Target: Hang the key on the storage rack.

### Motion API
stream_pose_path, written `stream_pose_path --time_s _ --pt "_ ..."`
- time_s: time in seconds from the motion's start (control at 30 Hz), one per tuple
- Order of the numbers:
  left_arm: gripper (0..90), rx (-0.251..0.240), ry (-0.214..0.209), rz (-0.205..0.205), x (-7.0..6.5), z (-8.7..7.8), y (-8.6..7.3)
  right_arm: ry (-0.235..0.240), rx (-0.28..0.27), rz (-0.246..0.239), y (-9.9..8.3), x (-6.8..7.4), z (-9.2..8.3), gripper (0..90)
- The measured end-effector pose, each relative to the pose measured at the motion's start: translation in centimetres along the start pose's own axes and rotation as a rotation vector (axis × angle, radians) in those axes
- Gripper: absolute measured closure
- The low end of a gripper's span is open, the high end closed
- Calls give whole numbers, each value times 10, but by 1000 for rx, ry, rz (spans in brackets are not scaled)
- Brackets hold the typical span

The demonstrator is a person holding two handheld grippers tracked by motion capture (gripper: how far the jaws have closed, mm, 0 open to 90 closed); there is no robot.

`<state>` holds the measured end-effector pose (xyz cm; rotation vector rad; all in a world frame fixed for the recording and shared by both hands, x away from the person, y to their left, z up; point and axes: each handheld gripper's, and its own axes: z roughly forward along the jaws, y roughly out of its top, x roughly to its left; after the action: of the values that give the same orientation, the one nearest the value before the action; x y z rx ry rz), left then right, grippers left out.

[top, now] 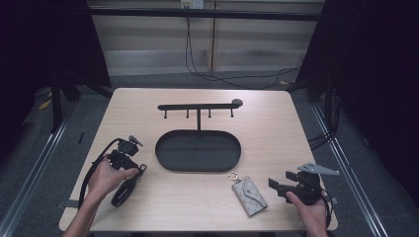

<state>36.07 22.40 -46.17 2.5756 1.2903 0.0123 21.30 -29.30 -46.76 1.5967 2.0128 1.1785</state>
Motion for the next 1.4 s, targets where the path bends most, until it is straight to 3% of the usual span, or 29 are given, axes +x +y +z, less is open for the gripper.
stream_pose_path --time_s 0.2,0.3,0.43,0.47,0.77,0.97,1.1,1.17,1.23,1.4 --pt "638 28 1 7 0 6 4 -3 -2 2 0 0 0 191" --pt "642 67 25 33 -3 7 8 -4 5 1 0 0 1 191" --pt "646 86 43 39 -5 7 11 -1 6 3 0 0 0 191" --pt "647 90 67 63 -9 9 12 -3 9 1 0 0 1 192" --pt "701 145 76 38 -11 10 21 -3 13 -5 0 0 1 192" --pt "705 188 62 40 -10 11 26 -2 19 -3 0 0 2 192" --pt "707 162 70 29 -10 10 24 -2 20 0 -1 0 2 193" --pt "707 146 50 28 -7 10 22 -1 21 0 -1 0 2 193" --pt "708 151 28 16 -2 9 22 -2 28 6 0 0 3 193" --pt "708 167 23 10 -1 9 22 -2 26 5 0 0 2 194"
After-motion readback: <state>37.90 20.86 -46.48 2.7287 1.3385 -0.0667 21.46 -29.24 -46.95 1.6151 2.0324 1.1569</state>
